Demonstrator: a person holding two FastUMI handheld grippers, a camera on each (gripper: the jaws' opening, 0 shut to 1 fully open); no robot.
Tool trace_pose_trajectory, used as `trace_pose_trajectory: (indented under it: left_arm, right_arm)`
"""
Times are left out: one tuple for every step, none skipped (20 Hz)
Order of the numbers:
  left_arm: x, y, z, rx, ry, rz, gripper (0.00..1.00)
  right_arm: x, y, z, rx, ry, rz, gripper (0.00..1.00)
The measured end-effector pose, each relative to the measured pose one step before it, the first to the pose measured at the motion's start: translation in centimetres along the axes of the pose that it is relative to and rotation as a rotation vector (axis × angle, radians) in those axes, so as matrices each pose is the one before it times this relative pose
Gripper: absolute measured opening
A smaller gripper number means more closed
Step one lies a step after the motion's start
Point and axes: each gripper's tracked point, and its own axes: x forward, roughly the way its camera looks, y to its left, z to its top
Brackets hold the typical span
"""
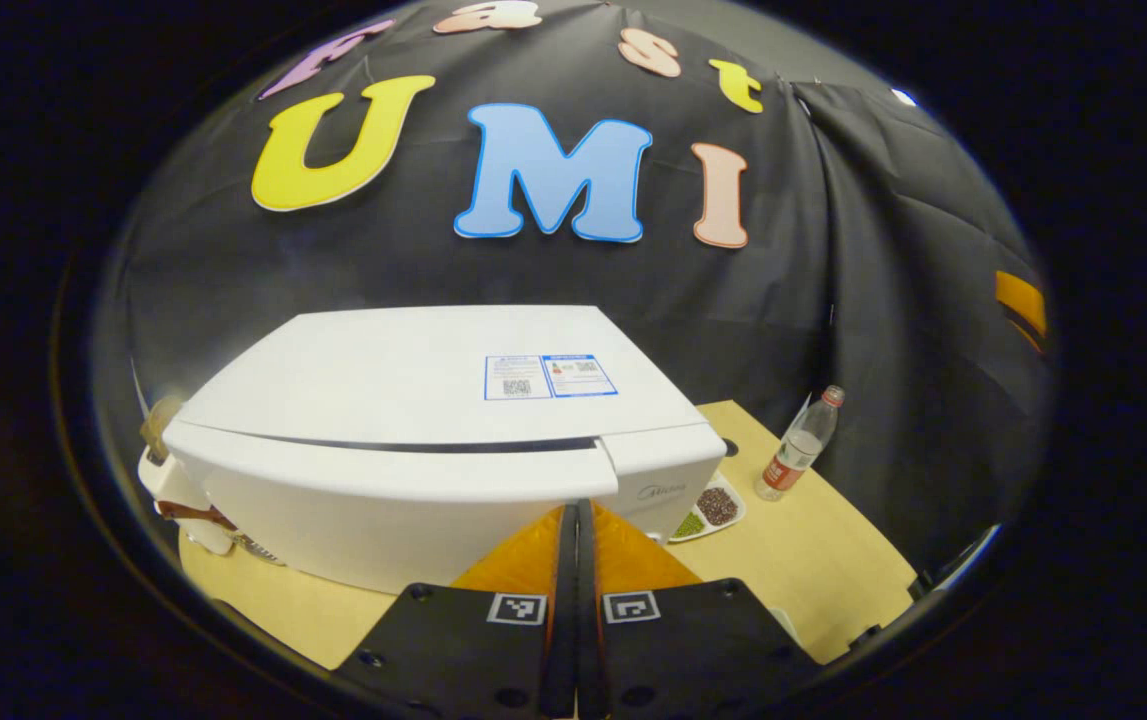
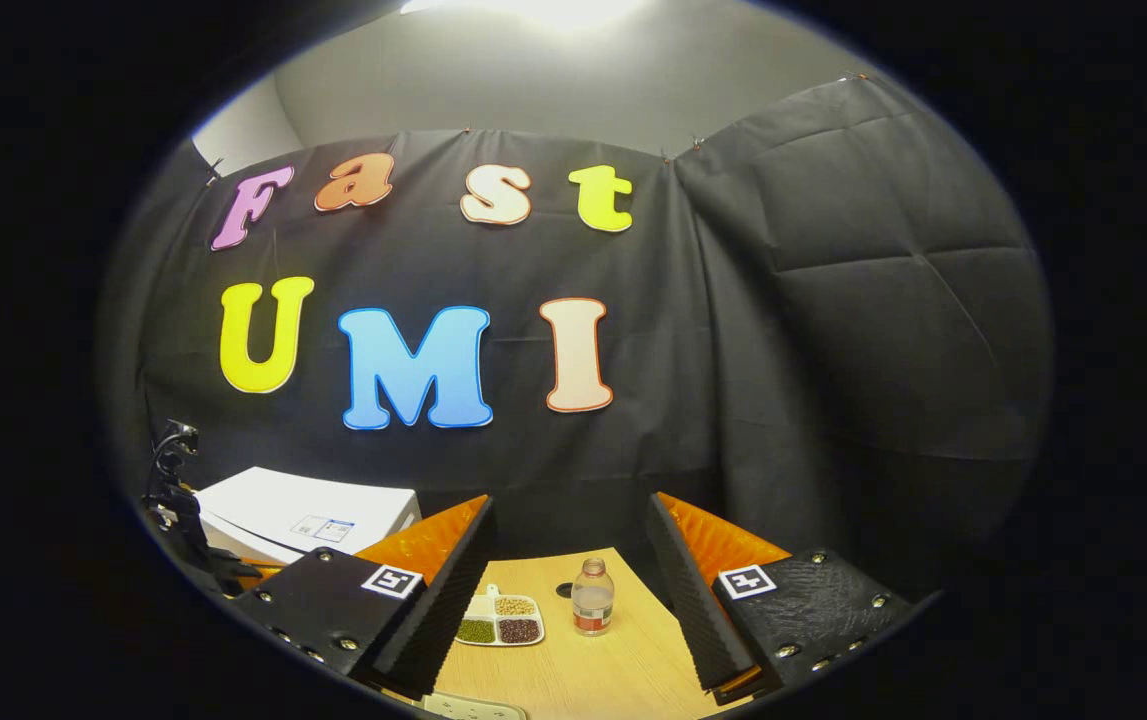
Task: Open the microwave oven with the left hand, put the food in, and close the microwave oven.
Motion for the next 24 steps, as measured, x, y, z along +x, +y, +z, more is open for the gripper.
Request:
trace_pose_trajectory:
  left_arm:
    - [0.055,-0.017,0.082,0.00192,-0.00696,0.00445,0.07]
    - [0.377,0.030,-0.001,-0.00249,-0.00192,0.00491,0.07]
    - [0.222,0.019,0.238,-0.00434,-0.00541,0.00628,0.07]
    - [0.452,0.860,0.217,0.00405,-0.00191,0.04704,0.07]
    - [0.019,0.022,-0.643,-0.02403,0.01458,-0.00146,0.07]
    - [0.055,0.045,0.376,-0.00611,-0.01476,-0.00194,0.07]
    - [-0.021,0.120,-0.211,-0.01101,0.00635,-0.00501,0.07]
    - [-0.151,-0.022,0.159,-0.01541,-0.00319,-0.00422,0.07]
    - [-0.041,0.273,-0.023,-0.00216,0.00038,0.01015,0.07]
    - [-0.231,0.624,0.273,0.01491,-0.00617,0.02967,0.07]
    - [-0.495,0.145,0.465,0.01146,-0.01300,0.01285,0.07]
    - [-0.638,0.010,0.618,0.00731,-0.01857,0.00139,0.07]
    - [-0.859,0.201,0.860,0.01421,-0.02422,0.00715,0.07]
    - [-0.920,0.413,1.068,0.01305,-0.02986,0.00940,0.07]
    - [-1.261,0.473,1.266,0.00010,-0.02996,0.01041,0.07]
    - [-1.208,0.201,1.372,-0.01111,-0.03508,-0.00201,0.08]
    - [-1.412,0.232,1.685,-0.00859,-0.04074,-0.00023,0.12]
    - [-1.226,0.741,1.760,0.00242,-0.04098,0.01758,0.40]
    - [-2.554,0.727,2.292,0.00834,-0.04068,0.01283,0.68]
    - [-1.239,0.703,1.814,0.00779,-0.04526,0.01766,0.96]
    - [-1.442,0.640,2.267,0.01368,-0.04638,0.01286,0.94]
    - [-1.383,0.621,2.366,0.01780,-0.04610,0.01600,0.96]
    - [-1.360,0.693,2.023,0.01177,-0.02691,0.01108,0.96]
    - [-1.382,0.473,1.898,0.00252,-0.03015,0.00320,0.96]
  right_arm:
    - [-0.049,0.055,0.054,-0.00075,0.00100,0.00280,0.92]
    - [-0.035,0.128,0.011,0.00074,0.00107,0.00269,0.95]
    - [-0.012,0.054,0.018,-0.00009,-0.00037,0.00327,0.95]
    - [-0.059,0.082,0.010,-0.00326,-0.00093,0.00331,0.95]
    - [-0.092,-0.040,0.053,-0.00645,-0.00113,0.00080,0.95]
    - [-0.091,-0.135,0.034,-0.00731,-0.00241,-0.00017,0.92]
    - [-0.082,-0.175,0.110,0.00085,-0.00248,-0.00222,0.92]
    - [-0.002,-0.037,0.090,0.00396,-0.00017,0.00224,0.92]
    - [-0.203,0.065,-0.025,-0.00161,0.00119,0.00283,0.92]
    - [0.093,-0.004,-0.163,-0.00170,0.00320,0.00356,0.92]
    - [-0.046,0.183,-0.018,-0.00144,0.00111,0.00641,0.92]
    - [0.009,0.315,0.026,-0.00089,-0.00138,0.01000,0.92]
    - [0.037,0.356,0.136,-0.00033,-0.00227,0.00991,0.92]
    - [0.031,0.599,0.125,-0.00036,-0.00269,0.01368,0.93]
    - [0.013,0.561,0.071,-0.00050,-0.00044,0.01211,0.93]
    - [-0.100,0.636,0.035,-0.00031,0.00295,0.01184,0.92]
    - [-0.312,0.635,0.139,-0.00038,0.00245,0.00856,0.92]
    - [-0.350,0.655,0.239,-0.00142,-0.00198,0.01060,0.93]
    - [-0.447,0.665,0.429,-0.00107,-0.00780,0.00651,0.93]
    - [-0.493,0.611,0.466,-0.00148,-0.00751,0.00859,0.93]
    - [-0.511,0.545,0.552,-0.00181,-0.00683,0.00553,0.93]
    - [-0.523,0.465,0.598,0.00147,-0.01029,0.00125,0.93]
    - [-0.569,0.447,0.809,0.00759,-0.00947,0.00194,0.93]
    - [-0.634,0.494,0.801,0.01111,-0.00882,0.00317,0.93]
